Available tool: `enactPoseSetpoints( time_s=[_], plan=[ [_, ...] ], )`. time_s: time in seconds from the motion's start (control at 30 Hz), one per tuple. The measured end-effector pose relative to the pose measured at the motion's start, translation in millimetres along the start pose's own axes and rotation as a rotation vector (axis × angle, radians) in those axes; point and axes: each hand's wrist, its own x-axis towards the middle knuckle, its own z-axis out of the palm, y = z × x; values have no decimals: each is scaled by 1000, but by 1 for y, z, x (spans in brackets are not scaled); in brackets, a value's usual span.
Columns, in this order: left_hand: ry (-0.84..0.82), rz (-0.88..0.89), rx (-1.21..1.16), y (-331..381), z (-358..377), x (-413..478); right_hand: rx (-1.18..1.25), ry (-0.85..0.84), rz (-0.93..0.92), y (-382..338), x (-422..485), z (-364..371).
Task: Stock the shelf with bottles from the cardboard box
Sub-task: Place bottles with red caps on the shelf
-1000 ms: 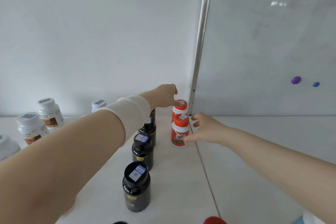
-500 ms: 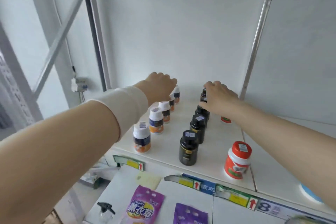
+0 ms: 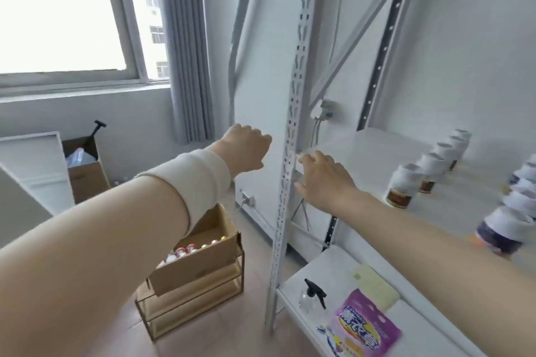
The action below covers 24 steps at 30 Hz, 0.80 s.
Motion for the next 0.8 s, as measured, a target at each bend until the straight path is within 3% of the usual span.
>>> enactPoseSetpoints(
  time_s=[0.2,0.37,0.63,0.8],
  plan=[
    [-309,-211,-189,-90,173,-60,40,-331,-96,-139,60,137],
    [-516,-299,-306,-108,285,-85,3,-544,-153,-202,90,228],
    [-747,-324,-395,-119,409,-40,-38,-765,-264,-215,174,328],
    [-855,-384,-477,-136,458,4,49,-890,-236,-204,240,367]
  ],
)
